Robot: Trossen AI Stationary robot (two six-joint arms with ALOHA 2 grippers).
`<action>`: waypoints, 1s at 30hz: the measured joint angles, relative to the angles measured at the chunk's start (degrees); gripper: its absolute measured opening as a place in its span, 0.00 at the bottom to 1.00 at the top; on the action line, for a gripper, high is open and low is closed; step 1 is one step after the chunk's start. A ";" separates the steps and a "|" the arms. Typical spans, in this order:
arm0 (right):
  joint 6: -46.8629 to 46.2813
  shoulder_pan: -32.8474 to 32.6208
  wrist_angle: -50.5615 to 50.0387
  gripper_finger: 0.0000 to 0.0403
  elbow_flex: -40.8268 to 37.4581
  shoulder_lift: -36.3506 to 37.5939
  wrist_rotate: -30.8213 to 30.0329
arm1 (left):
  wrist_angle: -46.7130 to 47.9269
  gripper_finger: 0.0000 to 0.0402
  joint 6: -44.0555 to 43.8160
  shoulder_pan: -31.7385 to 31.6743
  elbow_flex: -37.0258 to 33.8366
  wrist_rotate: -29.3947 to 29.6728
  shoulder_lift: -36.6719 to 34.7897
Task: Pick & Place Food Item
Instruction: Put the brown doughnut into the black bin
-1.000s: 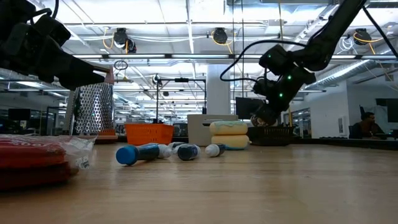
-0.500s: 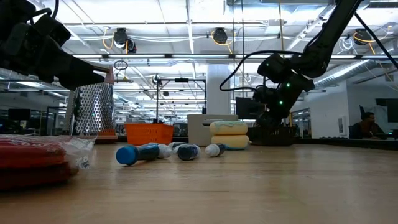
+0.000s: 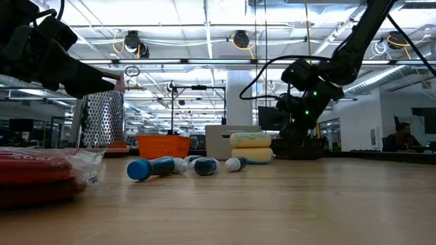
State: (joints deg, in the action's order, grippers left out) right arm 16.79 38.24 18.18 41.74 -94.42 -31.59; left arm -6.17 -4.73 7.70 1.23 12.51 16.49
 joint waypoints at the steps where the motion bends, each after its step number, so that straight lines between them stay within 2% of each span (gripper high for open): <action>1: 0.21 -0.18 0.04 0.33 0.00 0.13 -0.43 | -0.01 0.70 -0.01 -0.01 0.00 0.00 0.00; 8: 3.92 -2.71 0.90 0.43 -0.01 1.39 -7.56 | -0.02 0.70 -0.01 -0.01 0.00 0.00 -0.01; 14: 3.13 -3.12 0.42 0.45 0.00 3.20 -6.61 | -0.02 0.70 -0.01 0.00 0.00 0.00 -0.02; 21: -0.69 -2.29 -2.48 0.44 0.00 3.18 -1.27 | -0.02 0.70 0.00 0.00 0.00 0.00 0.00; 30: -0.16 -2.29 -3.57 0.43 0.00 3.18 -1.64 | -0.02 0.70 0.00 -0.01 0.00 0.00 -0.01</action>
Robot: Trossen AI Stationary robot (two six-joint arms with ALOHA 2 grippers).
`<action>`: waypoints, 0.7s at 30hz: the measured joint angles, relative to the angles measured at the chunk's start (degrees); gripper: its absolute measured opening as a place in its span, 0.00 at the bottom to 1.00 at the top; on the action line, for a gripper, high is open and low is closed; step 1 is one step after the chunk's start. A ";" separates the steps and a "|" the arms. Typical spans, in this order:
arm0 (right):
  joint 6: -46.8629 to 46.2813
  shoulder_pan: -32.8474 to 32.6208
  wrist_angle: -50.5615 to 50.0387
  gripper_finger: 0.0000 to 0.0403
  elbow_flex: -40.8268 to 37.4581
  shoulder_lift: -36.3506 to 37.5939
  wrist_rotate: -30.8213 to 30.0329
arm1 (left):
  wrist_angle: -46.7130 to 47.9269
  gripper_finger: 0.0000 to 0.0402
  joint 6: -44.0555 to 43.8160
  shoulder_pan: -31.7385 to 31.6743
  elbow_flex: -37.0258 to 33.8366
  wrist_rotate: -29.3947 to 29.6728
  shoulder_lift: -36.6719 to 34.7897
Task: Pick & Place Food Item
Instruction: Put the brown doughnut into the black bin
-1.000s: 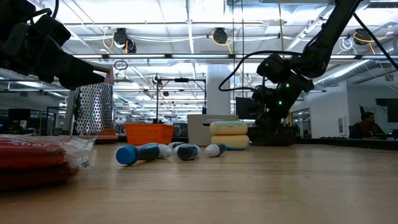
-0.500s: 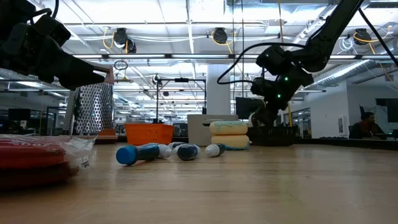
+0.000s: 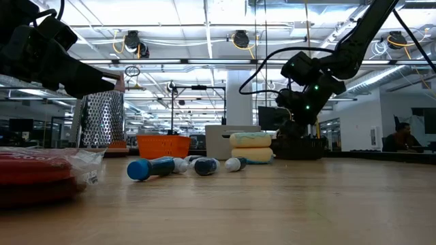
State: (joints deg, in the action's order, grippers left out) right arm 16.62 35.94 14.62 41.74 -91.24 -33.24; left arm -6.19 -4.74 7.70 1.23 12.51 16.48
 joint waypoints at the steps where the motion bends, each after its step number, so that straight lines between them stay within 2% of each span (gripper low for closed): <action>1: 0.77 0.00 0.39 0.43 0.00 0.00 -0.63 | 0.00 0.70 0.00 0.00 0.00 0.00 -0.01; 4: 2.91 0.00 2.12 0.43 0.00 0.00 -2.71 | 0.02 0.70 0.00 -0.01 0.00 0.00 0.01; 21: 3.75 -1.57 2.76 0.43 0.00 0.02 -2.58 | 0.00 0.70 0.00 0.01 0.00 0.00 0.01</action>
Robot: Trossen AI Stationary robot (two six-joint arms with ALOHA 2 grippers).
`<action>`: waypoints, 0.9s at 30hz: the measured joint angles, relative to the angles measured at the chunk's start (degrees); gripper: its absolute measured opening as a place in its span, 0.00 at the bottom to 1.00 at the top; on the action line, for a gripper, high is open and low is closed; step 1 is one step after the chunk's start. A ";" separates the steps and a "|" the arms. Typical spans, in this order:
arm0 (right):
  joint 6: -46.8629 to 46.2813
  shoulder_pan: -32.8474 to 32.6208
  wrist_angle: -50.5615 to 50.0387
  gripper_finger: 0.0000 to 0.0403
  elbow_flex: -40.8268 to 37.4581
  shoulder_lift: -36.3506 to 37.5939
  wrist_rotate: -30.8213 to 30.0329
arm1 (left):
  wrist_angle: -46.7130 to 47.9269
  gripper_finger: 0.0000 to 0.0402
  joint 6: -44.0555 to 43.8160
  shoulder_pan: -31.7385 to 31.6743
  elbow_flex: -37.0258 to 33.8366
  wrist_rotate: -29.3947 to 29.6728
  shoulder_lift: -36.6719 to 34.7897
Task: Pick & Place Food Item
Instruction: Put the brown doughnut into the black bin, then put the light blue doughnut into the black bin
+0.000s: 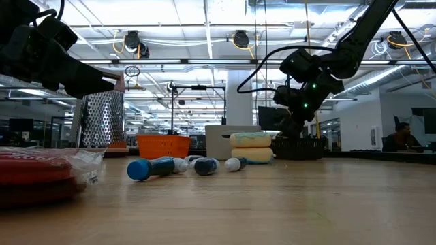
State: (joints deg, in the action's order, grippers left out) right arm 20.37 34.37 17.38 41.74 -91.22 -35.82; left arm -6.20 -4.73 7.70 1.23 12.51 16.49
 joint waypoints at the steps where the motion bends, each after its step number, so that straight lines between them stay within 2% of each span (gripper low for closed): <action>1: -0.02 0.00 -0.23 0.43 0.00 0.00 0.04 | 0.00 0.70 -0.01 0.00 0.00 0.00 -0.01; 12: -1.32 -1.25 -2.07 0.42 0.00 2.12 -0.18 | 0.00 0.70 0.00 0.00 0.00 0.00 0.00; 17: -4.19 -5.51 -6.44 0.42 -0.02 8.63 -0.17 | 0.00 0.70 0.00 -0.02 0.00 0.00 0.00; 21: -11.20 -10.73 -8.74 0.42 -0.02 15.35 0.12 | 0.00 0.70 -0.01 0.00 0.00 0.00 0.00; 23: -16.17 -13.57 -9.94 0.42 -0.02 18.36 3.21 | 0.00 0.70 -0.01 0.00 0.00 -0.01 0.00; 27: -24.78 -18.97 -10.79 0.42 0.00 21.58 18.64 | 0.00 0.70 0.00 0.00 0.00 0.00 0.00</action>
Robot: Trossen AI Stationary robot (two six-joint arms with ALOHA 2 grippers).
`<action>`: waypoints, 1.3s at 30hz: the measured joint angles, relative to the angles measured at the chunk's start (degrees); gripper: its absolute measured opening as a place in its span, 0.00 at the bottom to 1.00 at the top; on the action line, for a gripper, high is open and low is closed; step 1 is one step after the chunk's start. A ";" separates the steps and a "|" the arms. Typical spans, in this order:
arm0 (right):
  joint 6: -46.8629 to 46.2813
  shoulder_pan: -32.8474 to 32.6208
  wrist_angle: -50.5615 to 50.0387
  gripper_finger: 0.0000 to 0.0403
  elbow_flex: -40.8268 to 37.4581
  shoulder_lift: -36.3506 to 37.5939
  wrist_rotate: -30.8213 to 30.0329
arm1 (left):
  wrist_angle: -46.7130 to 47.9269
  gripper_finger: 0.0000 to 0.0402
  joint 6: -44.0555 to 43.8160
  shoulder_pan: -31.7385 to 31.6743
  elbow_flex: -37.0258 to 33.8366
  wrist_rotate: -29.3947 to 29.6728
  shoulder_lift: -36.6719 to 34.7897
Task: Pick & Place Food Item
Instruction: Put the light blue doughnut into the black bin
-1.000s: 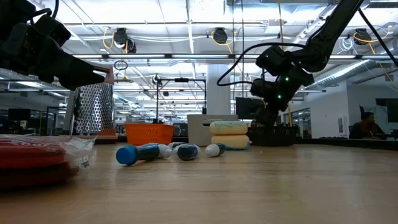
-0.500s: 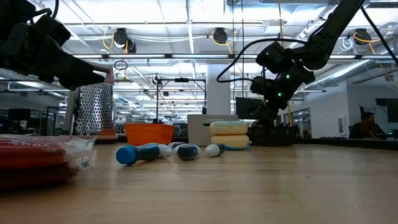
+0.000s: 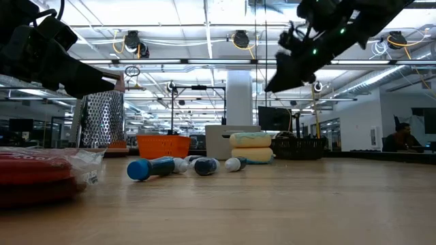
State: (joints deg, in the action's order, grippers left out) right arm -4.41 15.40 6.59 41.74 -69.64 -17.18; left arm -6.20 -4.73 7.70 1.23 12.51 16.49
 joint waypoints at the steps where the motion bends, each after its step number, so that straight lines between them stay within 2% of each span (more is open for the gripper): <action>1: -1.91 -1.36 0.03 0.42 -0.01 0.10 2.64 | 0.00 0.70 -0.02 -0.02 0.00 0.00 -0.02; 9: -18.23 -8.90 -2.65 0.42 -0.07 -4.20 13.01 | 0.00 0.70 -0.02 -0.02 0.00 0.00 -0.02; 13: -26.16 -8.95 -2.06 0.43 -2.39 -6.06 12.80 | 0.09 0.70 -0.01 -0.01 0.00 0.00 0.00; 19: -35.83 -6.04 8.90 0.48 -9.95 -6.48 12.93 | 0.00 0.70 -0.02 0.00 0.00 0.00 -0.02; 28: -36.93 -5.88 17.31 0.62 -11.87 -8.74 9.52 | 0.02 0.70 -0.02 -0.02 0.00 0.00 0.00; 39: -36.52 -6.04 23.55 0.59 -11.13 -17.57 8.01 | 0.04 0.70 0.00 0.00 0.00 0.00 0.00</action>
State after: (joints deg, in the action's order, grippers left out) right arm -40.93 9.37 30.14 30.61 -87.21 -9.17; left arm -6.15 -4.73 7.70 1.23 12.51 16.49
